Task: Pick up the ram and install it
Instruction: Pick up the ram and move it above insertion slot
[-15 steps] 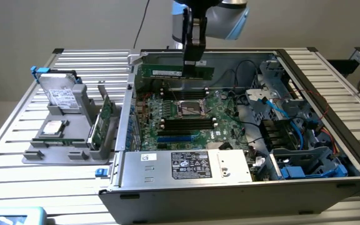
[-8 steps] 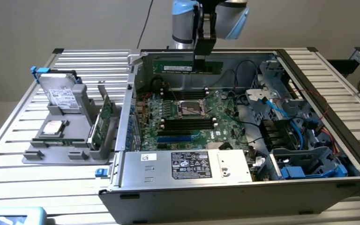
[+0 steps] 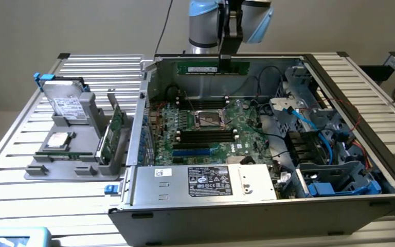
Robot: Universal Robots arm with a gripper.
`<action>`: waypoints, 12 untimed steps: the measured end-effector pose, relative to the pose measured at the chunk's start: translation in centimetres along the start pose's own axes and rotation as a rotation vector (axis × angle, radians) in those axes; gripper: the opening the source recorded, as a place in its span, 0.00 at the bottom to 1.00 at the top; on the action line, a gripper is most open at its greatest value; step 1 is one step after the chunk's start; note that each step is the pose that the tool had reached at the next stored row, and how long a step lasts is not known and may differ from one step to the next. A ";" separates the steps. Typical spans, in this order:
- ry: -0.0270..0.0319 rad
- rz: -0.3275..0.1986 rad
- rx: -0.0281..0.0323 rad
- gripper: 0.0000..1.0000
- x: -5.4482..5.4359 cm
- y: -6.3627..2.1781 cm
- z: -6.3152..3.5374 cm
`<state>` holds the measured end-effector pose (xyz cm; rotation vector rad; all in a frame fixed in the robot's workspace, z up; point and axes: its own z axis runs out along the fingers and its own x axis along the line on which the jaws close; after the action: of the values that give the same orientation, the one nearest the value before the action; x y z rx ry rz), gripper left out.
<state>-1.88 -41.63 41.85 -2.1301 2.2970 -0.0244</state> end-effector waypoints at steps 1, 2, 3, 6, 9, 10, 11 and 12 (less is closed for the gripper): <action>0.0012 0.000 0.0006 0.14 -0.3 -0.05 0.08; 0.0022 0.000 0.0012 0.14 -0.6 -0.07 0.15; 0.0033 -0.001 0.0019 0.14 -0.9 -0.08 0.23; 0.0049 -0.002 0.0030 0.14 -1.8 -0.09 0.50; 0.0045 -0.009 0.0032 0.14 -1.9 -0.10 0.62; 0.0047 -0.012 0.0032 0.14 -1.9 -0.10 0.65; 0.0046 -0.015 0.0032 0.14 -1.9 -0.10 0.68; 0.0046 -0.017 0.0032 0.14 -1.9 -0.09 0.71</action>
<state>-1.64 -39.79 41.13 -2.1504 2.2797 -0.0332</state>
